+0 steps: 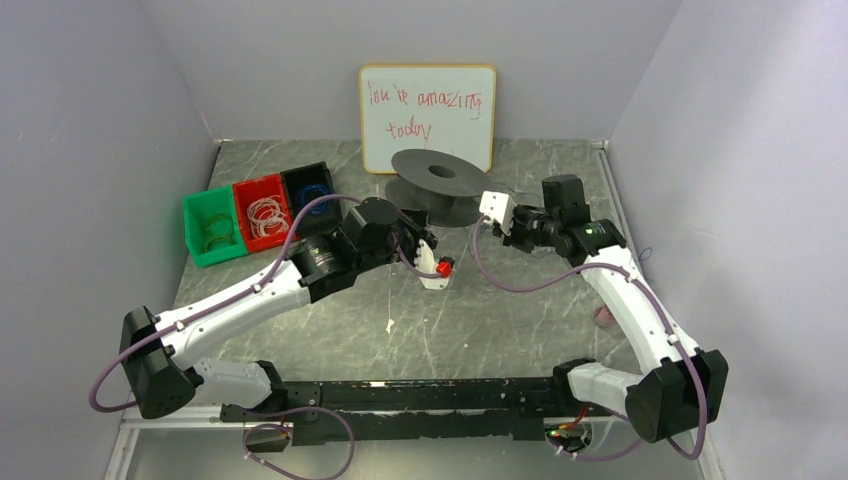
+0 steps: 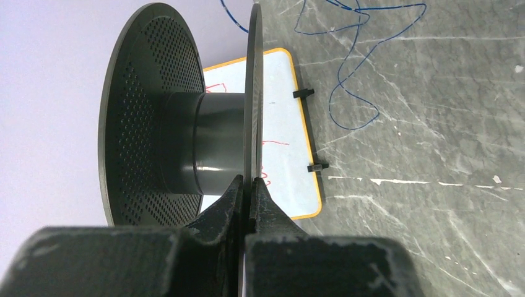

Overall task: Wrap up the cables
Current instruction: Place the cable on the cable reel.

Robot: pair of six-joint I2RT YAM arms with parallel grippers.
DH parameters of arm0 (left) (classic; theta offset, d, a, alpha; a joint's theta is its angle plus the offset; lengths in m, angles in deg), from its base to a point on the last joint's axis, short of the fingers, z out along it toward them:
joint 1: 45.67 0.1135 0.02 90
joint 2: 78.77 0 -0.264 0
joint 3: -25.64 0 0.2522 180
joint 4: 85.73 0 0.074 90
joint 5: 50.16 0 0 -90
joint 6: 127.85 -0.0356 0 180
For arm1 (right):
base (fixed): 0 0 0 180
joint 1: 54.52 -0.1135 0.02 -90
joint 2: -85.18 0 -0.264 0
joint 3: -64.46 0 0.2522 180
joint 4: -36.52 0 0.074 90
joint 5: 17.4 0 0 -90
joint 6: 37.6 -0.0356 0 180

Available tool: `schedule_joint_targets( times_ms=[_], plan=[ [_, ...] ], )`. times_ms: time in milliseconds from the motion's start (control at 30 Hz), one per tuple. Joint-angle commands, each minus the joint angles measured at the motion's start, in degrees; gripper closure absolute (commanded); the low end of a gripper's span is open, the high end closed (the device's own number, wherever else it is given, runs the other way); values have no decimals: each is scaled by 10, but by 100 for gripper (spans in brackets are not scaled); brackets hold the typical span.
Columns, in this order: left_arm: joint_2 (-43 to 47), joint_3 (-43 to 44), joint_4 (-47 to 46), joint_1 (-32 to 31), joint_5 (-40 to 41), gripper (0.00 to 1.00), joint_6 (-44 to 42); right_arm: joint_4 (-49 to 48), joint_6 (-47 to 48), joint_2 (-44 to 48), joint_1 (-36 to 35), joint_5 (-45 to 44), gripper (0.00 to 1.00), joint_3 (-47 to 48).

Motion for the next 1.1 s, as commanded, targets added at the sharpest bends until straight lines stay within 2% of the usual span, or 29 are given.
schedule_joint_targets(
  times_ms=[0,267,533,967,1067],
  plan=[
    [19,44,-26,3,-10,98,15,-2,18,7,4,51,100,38],
    [13,57,-3,2,-17,98,33,54,91,-9,-4,84,100,57],
    [14,56,-14,2,-18,98,28,51,85,-23,-34,55,100,54],
    [38,17,-32,0,-48,98,-36,67,80,-46,-36,48,100,78],
    [43,9,-39,-2,-53,98,-47,95,87,-54,-36,60,100,95]
  ],
)
